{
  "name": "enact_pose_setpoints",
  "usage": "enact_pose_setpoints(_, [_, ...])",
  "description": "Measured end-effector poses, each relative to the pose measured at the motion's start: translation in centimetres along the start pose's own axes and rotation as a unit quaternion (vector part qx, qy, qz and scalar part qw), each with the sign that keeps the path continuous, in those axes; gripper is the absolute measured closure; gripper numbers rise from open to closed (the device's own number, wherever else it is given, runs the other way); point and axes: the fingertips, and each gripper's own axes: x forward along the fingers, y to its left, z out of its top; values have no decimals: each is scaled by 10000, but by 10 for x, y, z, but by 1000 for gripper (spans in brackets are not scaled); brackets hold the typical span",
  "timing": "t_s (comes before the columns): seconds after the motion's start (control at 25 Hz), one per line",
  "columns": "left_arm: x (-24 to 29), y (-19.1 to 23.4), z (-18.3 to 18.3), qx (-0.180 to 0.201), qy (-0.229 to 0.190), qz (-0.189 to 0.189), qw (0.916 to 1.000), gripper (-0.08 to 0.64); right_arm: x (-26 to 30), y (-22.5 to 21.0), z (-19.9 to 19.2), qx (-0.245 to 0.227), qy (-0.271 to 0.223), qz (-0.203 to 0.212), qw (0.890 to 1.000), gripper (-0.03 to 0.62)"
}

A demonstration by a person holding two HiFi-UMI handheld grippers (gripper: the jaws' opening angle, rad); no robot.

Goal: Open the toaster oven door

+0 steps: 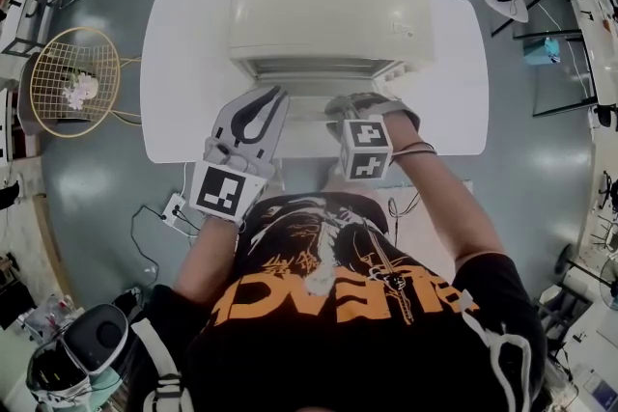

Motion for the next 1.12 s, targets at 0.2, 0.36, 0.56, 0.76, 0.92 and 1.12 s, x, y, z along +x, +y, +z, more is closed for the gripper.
enact_pose_setpoints(0.2, [-2,1,-8,13,46,14,10000,511,0,4,1,243,-183,-7,9995,456])
enact_pose_setpoints(0.36, [-4,4,-13,-80,17,83,9999,517,3,8,3,241,-171,-165,9994,469])
enact_pose_setpoints(0.56, [-4,15,-27,66,-3,289,9996,535,3,2,0,315,-168,-549,9979,503])
enact_pose_setpoints(0.76, [-1,27,-46,108,-145,532,9984,540,2,0,0,459,-208,-629,9968,508])
enact_pose_setpoints(0.92, [1,40,-78,-52,91,819,9966,540,2,-2,0,483,-199,-674,9964,508])
enact_pose_setpoints(1.12, [-3,51,-124,-268,494,1028,9931,541,-1,-9,1,556,-243,-809,9949,509])
